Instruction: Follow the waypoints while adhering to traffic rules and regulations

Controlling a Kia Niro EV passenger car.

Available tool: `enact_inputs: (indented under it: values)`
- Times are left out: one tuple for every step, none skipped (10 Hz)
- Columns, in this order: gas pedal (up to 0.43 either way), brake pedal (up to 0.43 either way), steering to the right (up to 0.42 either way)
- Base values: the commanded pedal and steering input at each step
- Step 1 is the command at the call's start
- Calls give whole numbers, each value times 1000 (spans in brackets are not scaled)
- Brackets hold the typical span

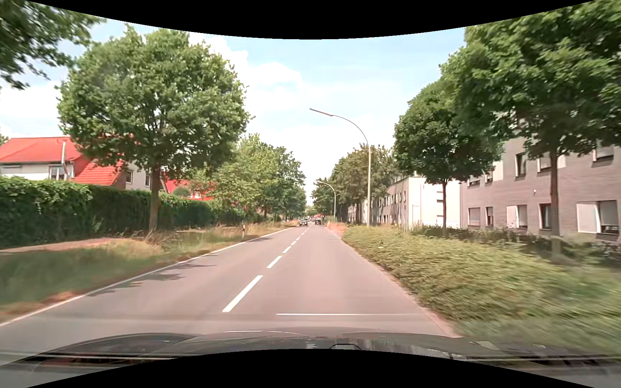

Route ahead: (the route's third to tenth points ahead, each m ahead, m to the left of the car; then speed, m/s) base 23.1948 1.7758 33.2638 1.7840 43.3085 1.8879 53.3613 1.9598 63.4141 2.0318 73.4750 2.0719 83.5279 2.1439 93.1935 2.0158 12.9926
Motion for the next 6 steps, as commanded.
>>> enact_inputs:
  values:
    - [209, 0, 1]
    - [209, 0, 0]
    - [209, 0, -1]
    - [209, 0, -1]
    - [209, 0, -2]
    - [209, 0, -2]
